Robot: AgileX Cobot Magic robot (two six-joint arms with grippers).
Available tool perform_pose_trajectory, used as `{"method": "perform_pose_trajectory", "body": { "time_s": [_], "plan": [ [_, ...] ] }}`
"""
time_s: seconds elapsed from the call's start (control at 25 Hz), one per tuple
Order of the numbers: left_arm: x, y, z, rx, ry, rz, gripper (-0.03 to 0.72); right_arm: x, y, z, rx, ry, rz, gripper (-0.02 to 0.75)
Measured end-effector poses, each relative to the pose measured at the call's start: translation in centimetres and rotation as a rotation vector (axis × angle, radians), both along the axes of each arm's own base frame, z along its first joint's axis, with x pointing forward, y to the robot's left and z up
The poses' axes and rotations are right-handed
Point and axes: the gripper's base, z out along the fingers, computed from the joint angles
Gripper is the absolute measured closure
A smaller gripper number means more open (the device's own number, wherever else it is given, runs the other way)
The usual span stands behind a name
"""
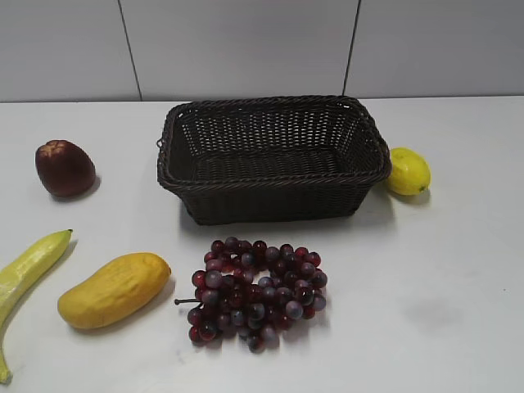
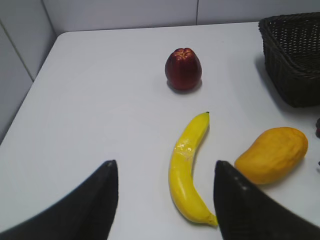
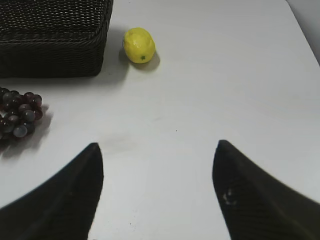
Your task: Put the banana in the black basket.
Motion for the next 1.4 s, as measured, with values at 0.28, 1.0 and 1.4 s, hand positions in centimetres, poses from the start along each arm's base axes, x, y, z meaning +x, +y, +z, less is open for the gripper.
{"method": "perform_pose_trajectory", "body": {
  "time_s": [0.28, 1.0, 1.4],
  "plan": [
    [3.6, -0.4, 0.8, -0.047, 0.226, -0.028, 0.105, 0.0, 0.0, 0.0, 0.000, 0.000, 0.000, 0.219],
    [17.3, -0.1, -6.0, 0.014, 0.707, -0.027, 0.105, 0.0, 0.0, 0.0, 0.000, 0.000, 0.000, 0.219],
    [21.9, -0.9, -9.0, 0.077, 0.803, -0.098, 0.099, 0.0, 0.0, 0.0, 0.000, 0.000, 0.000, 0.219]
  ]
}}
